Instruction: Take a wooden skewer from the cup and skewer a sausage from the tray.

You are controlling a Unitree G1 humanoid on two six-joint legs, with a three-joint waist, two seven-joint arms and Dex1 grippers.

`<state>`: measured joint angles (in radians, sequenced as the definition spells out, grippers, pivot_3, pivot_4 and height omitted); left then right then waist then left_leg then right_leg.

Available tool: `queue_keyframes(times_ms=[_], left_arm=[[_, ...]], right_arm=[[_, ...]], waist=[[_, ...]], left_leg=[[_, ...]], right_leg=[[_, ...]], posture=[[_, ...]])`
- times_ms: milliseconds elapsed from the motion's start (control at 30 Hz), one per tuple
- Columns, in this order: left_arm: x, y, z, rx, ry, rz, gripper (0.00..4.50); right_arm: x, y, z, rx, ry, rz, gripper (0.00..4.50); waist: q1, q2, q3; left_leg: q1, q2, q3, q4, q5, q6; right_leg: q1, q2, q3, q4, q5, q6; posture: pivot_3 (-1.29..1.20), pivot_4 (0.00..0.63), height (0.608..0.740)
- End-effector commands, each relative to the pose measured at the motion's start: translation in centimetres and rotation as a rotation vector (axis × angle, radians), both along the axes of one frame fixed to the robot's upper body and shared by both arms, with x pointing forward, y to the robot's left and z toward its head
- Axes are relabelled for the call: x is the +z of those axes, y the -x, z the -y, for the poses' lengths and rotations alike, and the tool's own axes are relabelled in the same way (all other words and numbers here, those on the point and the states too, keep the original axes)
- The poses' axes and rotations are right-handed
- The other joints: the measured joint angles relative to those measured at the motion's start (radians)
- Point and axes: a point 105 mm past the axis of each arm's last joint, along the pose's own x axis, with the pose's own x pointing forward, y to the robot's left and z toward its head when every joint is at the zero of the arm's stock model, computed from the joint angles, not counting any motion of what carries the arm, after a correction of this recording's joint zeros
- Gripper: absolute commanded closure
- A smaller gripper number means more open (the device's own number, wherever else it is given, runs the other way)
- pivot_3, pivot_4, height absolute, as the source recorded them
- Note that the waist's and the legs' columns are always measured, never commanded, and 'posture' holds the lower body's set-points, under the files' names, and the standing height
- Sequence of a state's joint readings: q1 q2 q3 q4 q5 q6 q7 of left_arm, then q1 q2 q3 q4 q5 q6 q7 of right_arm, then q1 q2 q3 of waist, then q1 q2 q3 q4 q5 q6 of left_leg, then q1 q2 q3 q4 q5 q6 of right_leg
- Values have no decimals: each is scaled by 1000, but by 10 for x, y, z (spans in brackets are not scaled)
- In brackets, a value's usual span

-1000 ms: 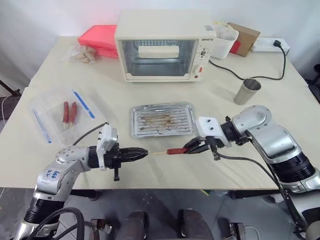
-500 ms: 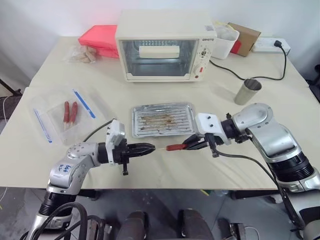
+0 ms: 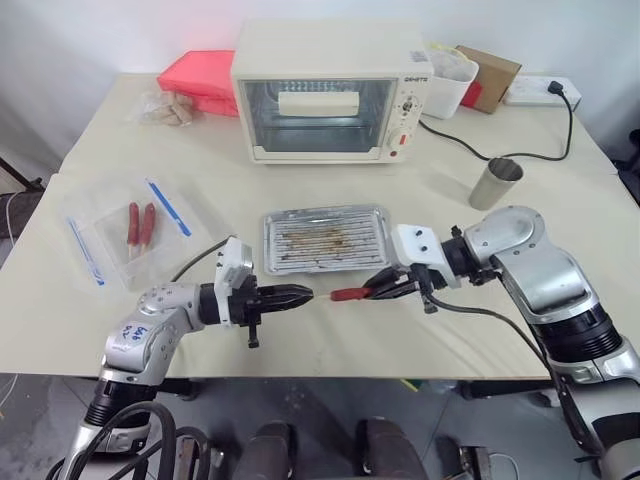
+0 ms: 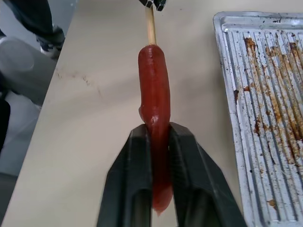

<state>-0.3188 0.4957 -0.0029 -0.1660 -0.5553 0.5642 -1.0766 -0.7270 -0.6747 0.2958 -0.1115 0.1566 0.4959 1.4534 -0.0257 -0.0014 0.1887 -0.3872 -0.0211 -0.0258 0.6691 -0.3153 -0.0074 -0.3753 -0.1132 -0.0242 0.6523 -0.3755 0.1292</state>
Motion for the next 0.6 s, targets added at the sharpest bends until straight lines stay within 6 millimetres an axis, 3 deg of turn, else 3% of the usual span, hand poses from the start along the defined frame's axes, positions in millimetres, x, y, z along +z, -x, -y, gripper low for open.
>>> queue_keyframes(times_ms=[33,167,300,467,567,600], left_arm=[[15,16,15,-89,52,58,4500],[13,18,1,-47,31,57,4500],[13,23,-23,38,24,61,4500],[16,32,-58,190,18,95,4500],[25,36,-80,344,52,152,4500],[33,36,-92,448,83,190,4500]], right_arm=[[14,27,-26,207,-88,10,2719],[15,22,-10,192,-75,16,1361],[12,10,23,127,-32,22,45],[15,-3,47,44,-86,72,45],[22,-7,52,-1,-218,95,45],[30,-4,51,16,-347,112,45]], waist=[[-1,0,0],[-1,0,0],[2,0,0],[-2,0,0],[-2,0,0],[-2,0,0]], left_leg=[[0,0,0,0,0,0],[0,0,0,0,0,0],[0,0,0,1,0,0],[0,1,-1,-1,0,0],[0,2,0,-1,0,0],[0,3,0,-1,0,0]], right_leg=[[0,0,0,0,0,0],[0,0,0,1,0,0],[0,-1,0,0,0,0],[1,-2,0,-3,0,0],[1,-2,0,-5,0,0],[1,-2,0,-5,0,0]], posture=[[0,150,740],[0,150,740],[0,150,740],[0,150,740],[0,150,740],[0,150,740]])
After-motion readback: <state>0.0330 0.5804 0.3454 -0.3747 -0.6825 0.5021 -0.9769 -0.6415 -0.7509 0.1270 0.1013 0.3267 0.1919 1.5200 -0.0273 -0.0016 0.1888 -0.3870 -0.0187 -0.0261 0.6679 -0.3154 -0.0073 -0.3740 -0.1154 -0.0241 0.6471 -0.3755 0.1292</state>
